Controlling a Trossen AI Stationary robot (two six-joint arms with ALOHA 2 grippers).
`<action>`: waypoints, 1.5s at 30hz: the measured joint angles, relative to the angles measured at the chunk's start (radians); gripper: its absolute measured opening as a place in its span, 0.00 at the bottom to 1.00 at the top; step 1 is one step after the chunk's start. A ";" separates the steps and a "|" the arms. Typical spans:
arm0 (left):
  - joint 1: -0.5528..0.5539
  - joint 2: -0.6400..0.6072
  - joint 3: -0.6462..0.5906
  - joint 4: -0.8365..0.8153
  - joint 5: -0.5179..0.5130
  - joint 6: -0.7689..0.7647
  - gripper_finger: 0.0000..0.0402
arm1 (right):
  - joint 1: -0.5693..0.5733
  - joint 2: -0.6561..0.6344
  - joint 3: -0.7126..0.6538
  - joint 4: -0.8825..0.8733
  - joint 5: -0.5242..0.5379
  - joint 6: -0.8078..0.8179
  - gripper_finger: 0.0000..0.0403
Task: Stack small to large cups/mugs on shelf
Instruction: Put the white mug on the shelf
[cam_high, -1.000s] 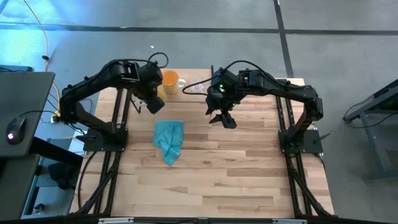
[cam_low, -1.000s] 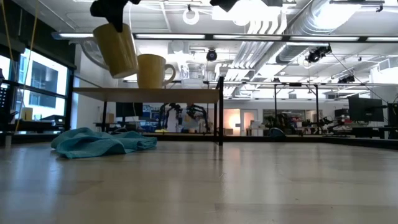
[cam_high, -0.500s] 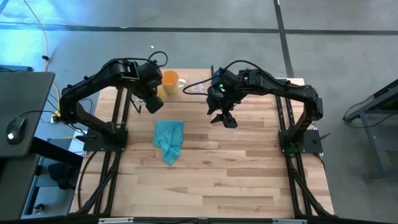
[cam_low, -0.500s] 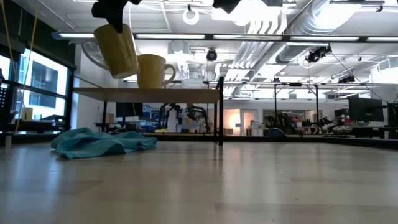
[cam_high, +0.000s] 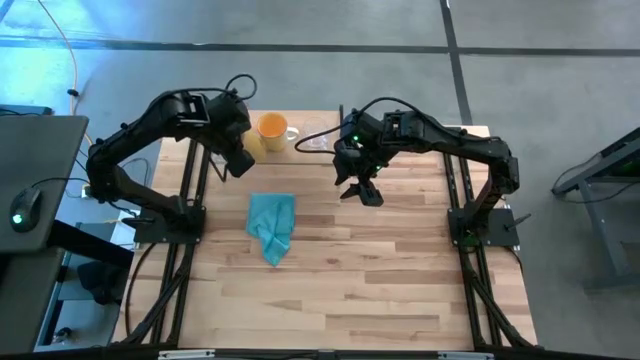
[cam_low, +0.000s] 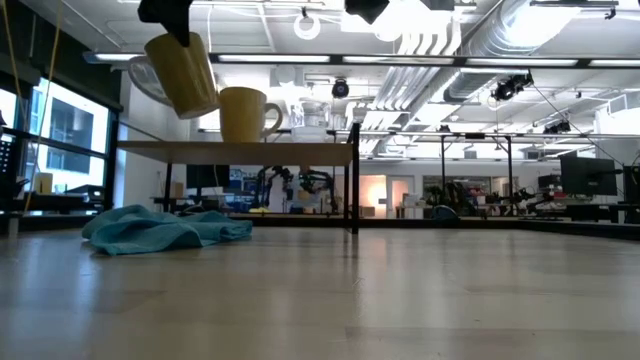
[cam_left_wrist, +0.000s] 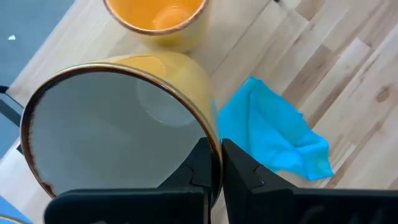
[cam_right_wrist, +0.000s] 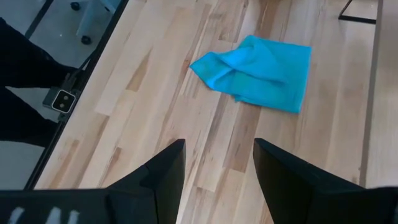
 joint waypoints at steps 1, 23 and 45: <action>0.000 0.000 0.000 0.000 -0.003 0.001 0.00 | 0.000 0.000 0.000 0.000 0.000 0.002 0.45; 0.027 -0.085 -0.173 0.001 -0.017 -0.022 0.00 | 0.000 0.000 0.000 0.066 -0.010 -0.001 0.45; 0.209 0.063 -0.010 0.001 -0.018 0.121 0.00 | 0.000 0.000 0.000 0.070 -0.009 0.024 0.45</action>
